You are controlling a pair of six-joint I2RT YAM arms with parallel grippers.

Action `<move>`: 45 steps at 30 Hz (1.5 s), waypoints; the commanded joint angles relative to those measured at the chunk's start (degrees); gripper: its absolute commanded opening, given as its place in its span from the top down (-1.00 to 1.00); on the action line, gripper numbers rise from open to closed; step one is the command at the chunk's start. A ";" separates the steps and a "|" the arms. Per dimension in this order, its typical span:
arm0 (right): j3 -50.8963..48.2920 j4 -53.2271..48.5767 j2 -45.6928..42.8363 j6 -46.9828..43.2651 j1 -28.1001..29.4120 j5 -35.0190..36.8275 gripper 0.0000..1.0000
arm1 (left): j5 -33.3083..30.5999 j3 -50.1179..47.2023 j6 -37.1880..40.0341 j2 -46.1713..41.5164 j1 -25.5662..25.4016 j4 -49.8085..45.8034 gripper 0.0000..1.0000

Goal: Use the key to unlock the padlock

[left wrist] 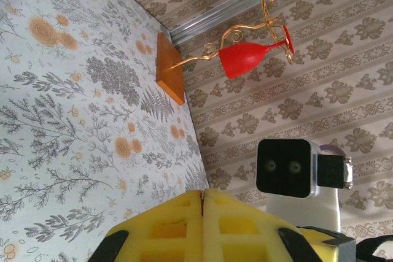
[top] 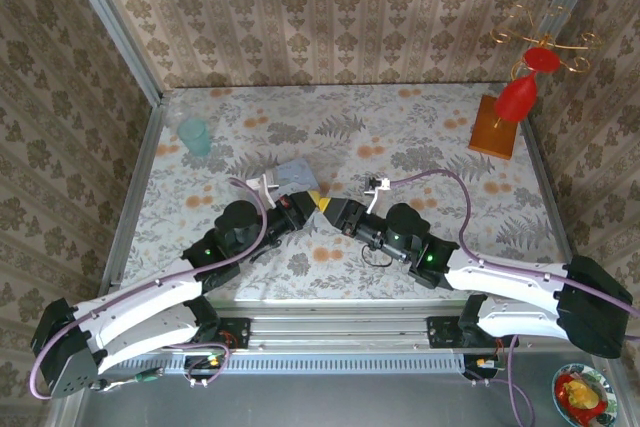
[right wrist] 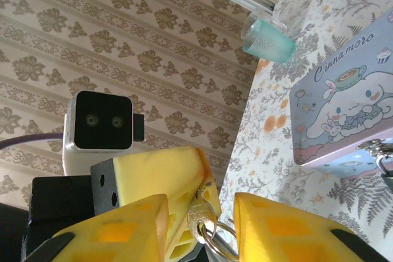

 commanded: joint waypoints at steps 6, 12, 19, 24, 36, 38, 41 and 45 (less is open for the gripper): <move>1.54 4.04 2.32 1.86 -0.22 -4.31 0.44 | -0.18 2.06 0.25 0.58 -0.79 3.63 1.00; 1.52 2.79 1.76 2.06 -0.27 -4.08 0.60 | -0.01 1.80 -0.09 0.50 -0.82 4.17 1.00; 2.26 -0.54 0.36 1.54 -0.27 -3.31 0.84 | 0.04 1.75 0.18 0.66 -0.94 3.94 1.00; 3.51 -10.95 -1.67 1.39 -0.46 0.37 1.00 | -2.51 1.18 2.19 -0.40 -0.68 0.39 0.87; 13.68 -41.88 0.26 -9.37 -1.40 1.05 1.00 | -7.88 6.25 16.07 -5.69 5.06 -31.84 -0.16; 14.06 -44.73 0.16 -10.89 -1.66 1.19 1.00 | -8.86 5.98 17.83 -6.26 5.06 -36.19 -0.22; 13.95 -48.49 -0.66 -12.27 -2.83 1.52 1.00 | -9.15 4.59 18.45 -6.07 4.91 -39.71 -0.27; 13.58 -52.57 -1.80 -14.10 -3.70 2.75 1.00 | -10.94 2.14 17.11 -3.44 2.68 -39.80 -0.32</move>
